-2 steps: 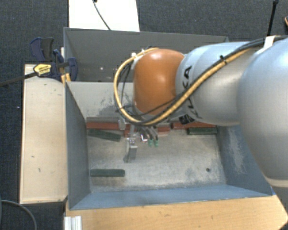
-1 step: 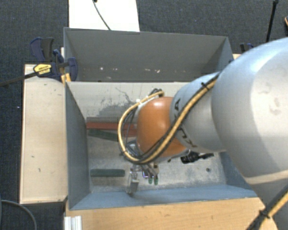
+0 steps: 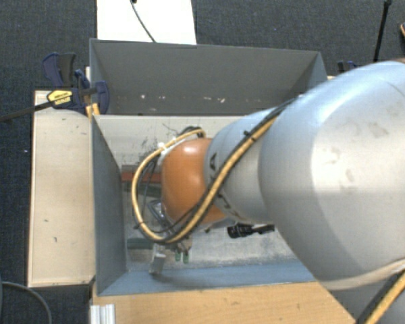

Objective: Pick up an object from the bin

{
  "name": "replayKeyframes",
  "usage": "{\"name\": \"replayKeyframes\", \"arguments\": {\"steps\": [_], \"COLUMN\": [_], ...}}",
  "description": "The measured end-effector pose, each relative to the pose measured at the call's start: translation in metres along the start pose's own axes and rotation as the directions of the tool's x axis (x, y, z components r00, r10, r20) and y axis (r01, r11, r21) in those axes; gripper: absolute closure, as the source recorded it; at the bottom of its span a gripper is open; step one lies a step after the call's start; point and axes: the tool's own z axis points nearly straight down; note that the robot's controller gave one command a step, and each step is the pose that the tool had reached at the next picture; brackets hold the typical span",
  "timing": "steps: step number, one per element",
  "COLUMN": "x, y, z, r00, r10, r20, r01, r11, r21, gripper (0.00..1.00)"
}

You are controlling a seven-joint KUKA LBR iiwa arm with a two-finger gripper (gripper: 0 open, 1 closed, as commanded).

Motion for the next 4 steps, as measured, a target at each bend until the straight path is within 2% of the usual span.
{"name": "replayKeyframes", "arguments": {"steps": [1,2,3,4], "x": [0.000,-0.003,-0.028,-0.046], "y": [-0.003,-0.014,0.009,0.004], "z": [0.001,-0.152,-0.108,-0.241], "r00": [1.000,1.000,0.997,0.999], "r10": [0.005,0.005,-0.082,-0.044], "r20": [-0.002,0.003,-0.003,0.006], "r01": [-0.005,-0.005,0.082,0.044], "r11": [1.000,1.000,0.997,0.999], "r21": [0.002,0.000,0.003,-0.001], "gripper": [1.00,1.00,1.00,1.00]}}
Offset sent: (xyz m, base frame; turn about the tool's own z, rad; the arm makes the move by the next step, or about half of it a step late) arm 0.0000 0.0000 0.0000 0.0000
